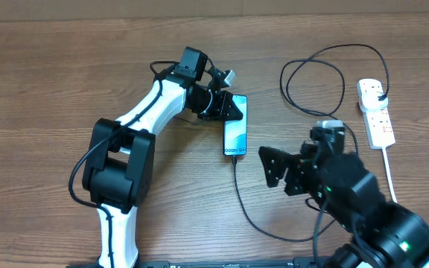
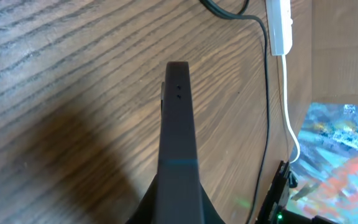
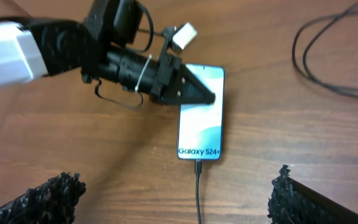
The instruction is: Plug charger to phone and switch on socket
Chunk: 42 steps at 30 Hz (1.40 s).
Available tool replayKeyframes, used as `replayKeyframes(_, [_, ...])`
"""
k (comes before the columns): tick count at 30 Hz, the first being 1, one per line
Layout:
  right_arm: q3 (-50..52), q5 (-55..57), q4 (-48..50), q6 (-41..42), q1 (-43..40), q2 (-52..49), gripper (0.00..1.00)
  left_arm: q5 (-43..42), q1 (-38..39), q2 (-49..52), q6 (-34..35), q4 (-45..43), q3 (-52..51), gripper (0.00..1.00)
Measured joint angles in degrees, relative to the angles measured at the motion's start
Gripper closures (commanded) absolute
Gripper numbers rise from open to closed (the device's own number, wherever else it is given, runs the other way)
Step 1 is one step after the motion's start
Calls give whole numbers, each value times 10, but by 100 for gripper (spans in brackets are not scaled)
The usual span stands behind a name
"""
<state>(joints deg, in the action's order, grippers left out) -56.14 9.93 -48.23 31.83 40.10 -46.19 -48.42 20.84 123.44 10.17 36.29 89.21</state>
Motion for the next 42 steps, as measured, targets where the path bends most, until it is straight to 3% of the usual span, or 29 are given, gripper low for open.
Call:
replayKeyframes(19, [0,-78,2,16,0,-121,0,-73,0,80,-7,0,6,95])
replayKeyframes(22, [0,-88,6,16,0,-121,0,-87,0,94,4,1,9,89])
replayKeyframes(26, [0,-97,9,16,0,-121,0,-78,1,112,14,-7,9,69])
replayKeyframes(32, [0,-98,12,16,0,-121,0,-99,0,116,14,2,17,54])
replayKeyframes(42, [0,-97,23,16,0,-122,0,-90,1,111,52,17,25,44])
